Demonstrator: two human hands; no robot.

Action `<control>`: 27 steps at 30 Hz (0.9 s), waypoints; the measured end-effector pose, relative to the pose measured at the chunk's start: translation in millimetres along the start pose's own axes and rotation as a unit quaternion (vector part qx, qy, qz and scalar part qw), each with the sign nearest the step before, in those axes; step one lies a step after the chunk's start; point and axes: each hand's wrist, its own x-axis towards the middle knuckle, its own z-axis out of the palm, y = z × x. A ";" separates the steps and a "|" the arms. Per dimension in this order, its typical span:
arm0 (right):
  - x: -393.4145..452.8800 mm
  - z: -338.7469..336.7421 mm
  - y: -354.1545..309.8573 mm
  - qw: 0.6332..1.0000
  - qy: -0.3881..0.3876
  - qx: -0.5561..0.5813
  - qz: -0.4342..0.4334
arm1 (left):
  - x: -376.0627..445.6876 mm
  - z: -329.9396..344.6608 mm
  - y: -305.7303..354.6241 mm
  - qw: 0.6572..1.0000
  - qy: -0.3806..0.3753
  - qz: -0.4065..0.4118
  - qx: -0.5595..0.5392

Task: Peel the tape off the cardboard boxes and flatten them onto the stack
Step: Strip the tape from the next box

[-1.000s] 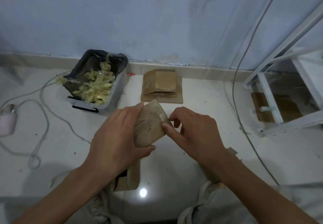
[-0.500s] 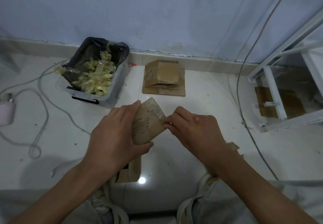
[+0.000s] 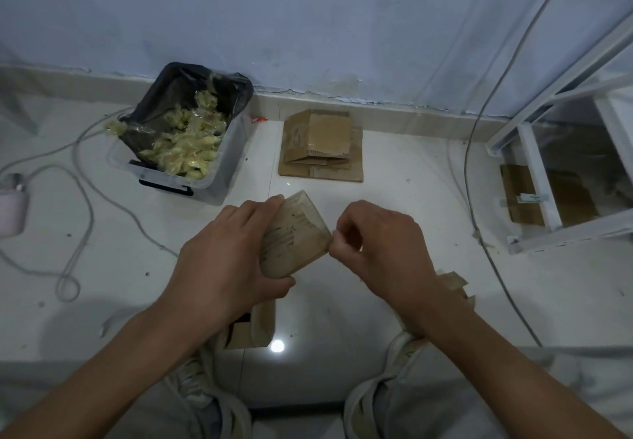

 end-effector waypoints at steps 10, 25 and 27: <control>3.4 -0.1 4.6 0.995 -0.066 -0.050 -0.049 | -3.7 14.9 3.7 1.000 0.016 0.019 0.005; 16.4 -8.2 10.8 0.975 -0.083 0.171 0.112 | 7.5 2.3 -2.7 1.000 -0.012 0.014 -0.023; 13.5 -4.8 3.9 0.959 -0.045 0.234 0.152 | 7.2 -0.3 -2.4 1.000 0.009 0.011 -0.025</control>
